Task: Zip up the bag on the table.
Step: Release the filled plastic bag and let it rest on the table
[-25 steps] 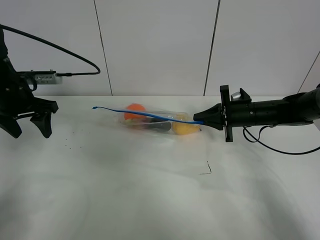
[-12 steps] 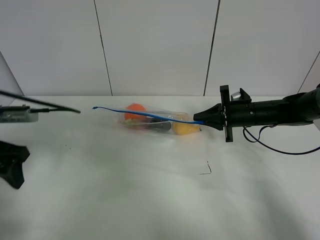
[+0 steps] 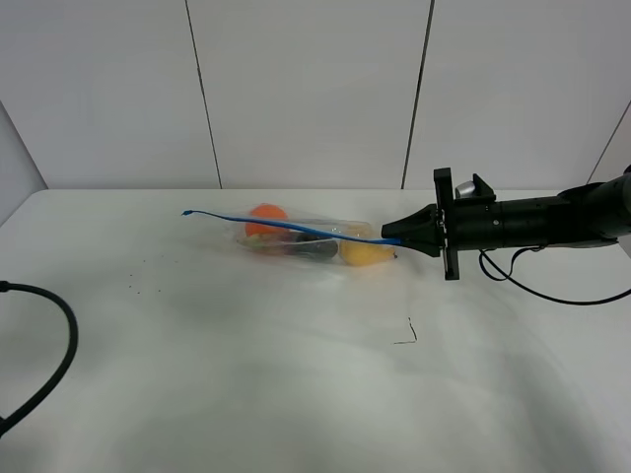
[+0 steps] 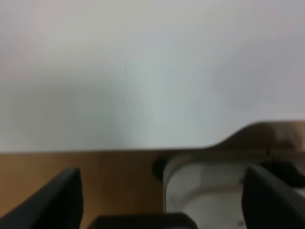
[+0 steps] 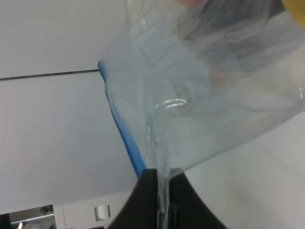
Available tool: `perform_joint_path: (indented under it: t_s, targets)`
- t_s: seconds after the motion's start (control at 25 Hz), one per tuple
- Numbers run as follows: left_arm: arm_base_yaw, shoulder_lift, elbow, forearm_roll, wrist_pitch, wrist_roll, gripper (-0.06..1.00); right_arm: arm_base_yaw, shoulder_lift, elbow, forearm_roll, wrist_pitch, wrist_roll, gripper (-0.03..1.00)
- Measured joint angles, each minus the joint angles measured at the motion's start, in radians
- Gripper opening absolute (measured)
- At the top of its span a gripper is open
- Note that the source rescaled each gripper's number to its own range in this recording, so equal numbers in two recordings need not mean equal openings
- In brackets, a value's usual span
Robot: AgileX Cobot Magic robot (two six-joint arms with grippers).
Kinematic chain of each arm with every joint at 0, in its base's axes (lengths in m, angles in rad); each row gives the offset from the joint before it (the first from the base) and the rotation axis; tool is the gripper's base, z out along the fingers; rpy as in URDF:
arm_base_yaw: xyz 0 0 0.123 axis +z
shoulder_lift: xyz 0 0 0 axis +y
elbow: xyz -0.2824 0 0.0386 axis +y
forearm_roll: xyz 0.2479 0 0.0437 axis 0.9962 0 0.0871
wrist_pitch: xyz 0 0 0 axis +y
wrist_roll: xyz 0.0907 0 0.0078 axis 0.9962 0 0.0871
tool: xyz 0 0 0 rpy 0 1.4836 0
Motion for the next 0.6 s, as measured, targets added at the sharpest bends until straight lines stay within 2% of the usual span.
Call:
perform_joint_path:
  t_s: [0.48,0.6]
  targets:
    - [0.0,-0.289,0.0,0.001,-0.006,0.0,0.92,0.0,0.0,0.0,-0.003,0.0,0.001,0.0]
    - [0.026,-0.328,0.002,0.001,-0.006,0.0,0.92,0.0,0.0,0.0,-0.004,0.0,0.001,0.0]
